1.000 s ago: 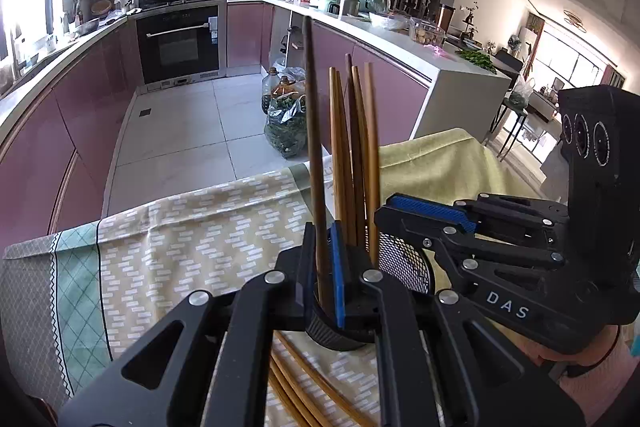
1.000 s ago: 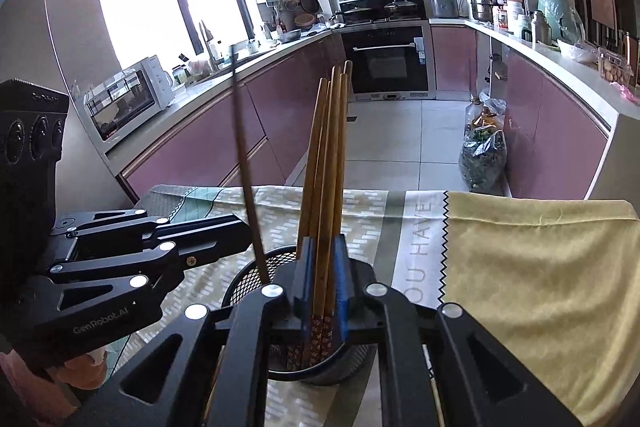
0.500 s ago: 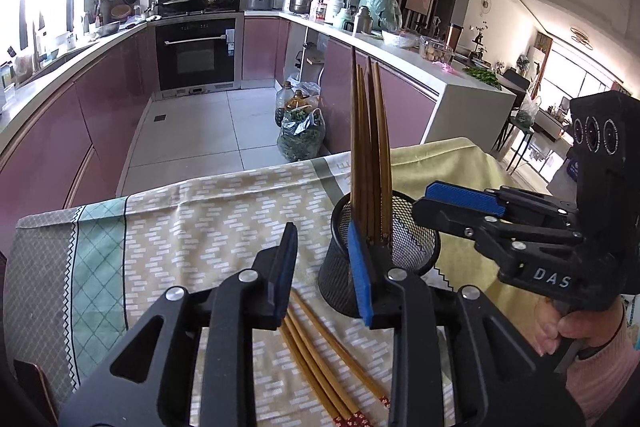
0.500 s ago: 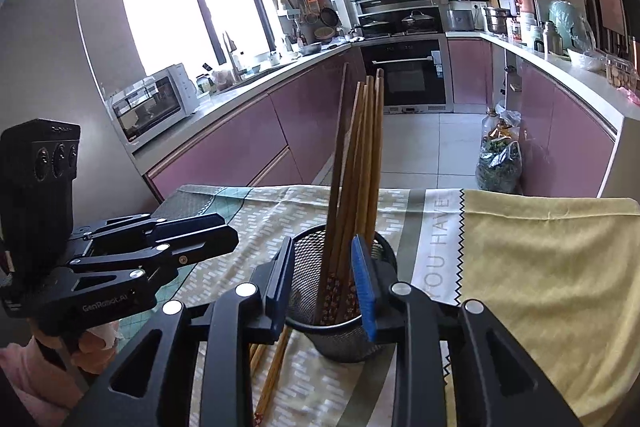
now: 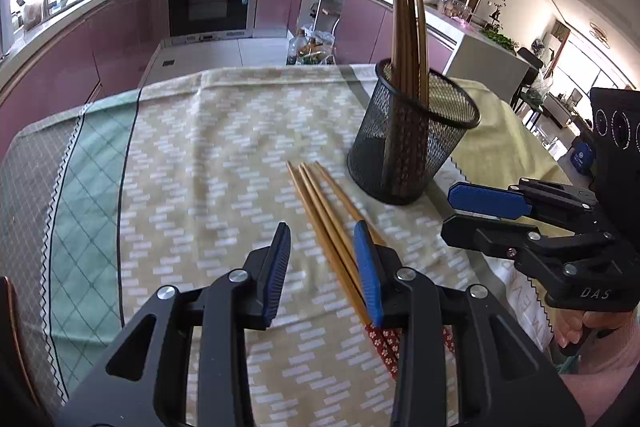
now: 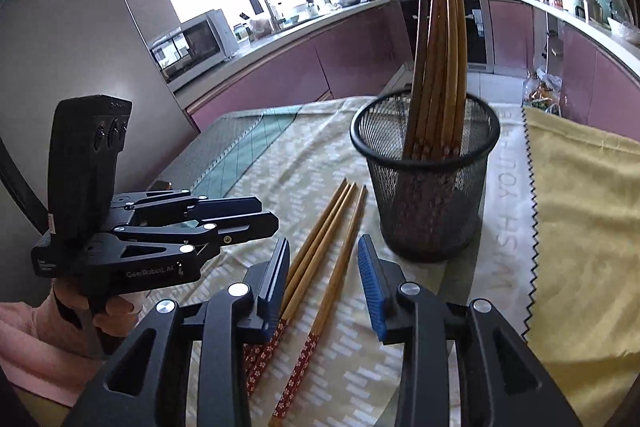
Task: Organize utensils
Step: 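Open both grippers and move them back over the chopstick row, then close the right gripper on a chopstick while the left gripper closes on another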
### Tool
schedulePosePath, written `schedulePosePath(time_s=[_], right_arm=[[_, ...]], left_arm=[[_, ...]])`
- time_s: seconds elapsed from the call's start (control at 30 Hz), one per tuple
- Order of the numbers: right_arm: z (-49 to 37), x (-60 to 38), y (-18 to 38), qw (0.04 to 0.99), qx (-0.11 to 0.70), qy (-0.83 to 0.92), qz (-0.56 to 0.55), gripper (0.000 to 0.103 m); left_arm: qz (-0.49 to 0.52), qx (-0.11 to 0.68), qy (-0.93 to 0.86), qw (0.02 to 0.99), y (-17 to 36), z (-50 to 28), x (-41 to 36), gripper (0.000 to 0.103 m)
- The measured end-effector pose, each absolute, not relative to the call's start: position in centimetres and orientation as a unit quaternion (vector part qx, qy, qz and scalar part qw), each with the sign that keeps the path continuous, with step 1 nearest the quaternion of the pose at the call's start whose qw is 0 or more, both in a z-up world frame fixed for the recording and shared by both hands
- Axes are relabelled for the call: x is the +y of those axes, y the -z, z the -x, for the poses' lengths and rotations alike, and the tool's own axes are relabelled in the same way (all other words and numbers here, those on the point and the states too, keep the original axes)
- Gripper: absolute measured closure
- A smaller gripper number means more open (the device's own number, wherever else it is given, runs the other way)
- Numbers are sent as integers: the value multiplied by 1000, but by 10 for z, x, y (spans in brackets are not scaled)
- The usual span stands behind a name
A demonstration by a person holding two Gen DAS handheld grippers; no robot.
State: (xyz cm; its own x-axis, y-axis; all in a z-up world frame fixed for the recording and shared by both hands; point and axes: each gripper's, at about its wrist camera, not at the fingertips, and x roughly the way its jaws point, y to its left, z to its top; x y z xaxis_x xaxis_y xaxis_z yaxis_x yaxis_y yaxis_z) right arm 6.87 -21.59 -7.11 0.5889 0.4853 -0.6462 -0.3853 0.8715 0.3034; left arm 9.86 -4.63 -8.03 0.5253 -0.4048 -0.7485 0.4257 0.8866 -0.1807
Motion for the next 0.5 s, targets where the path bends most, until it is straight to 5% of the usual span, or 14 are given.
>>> schedulePosePath(time_s=[0.5], right_arm=[[-68, -205, 104, 876, 423, -225, -59, 69]], left_arm=[[-11, 465, 234, 854, 113, -98, -54, 71]])
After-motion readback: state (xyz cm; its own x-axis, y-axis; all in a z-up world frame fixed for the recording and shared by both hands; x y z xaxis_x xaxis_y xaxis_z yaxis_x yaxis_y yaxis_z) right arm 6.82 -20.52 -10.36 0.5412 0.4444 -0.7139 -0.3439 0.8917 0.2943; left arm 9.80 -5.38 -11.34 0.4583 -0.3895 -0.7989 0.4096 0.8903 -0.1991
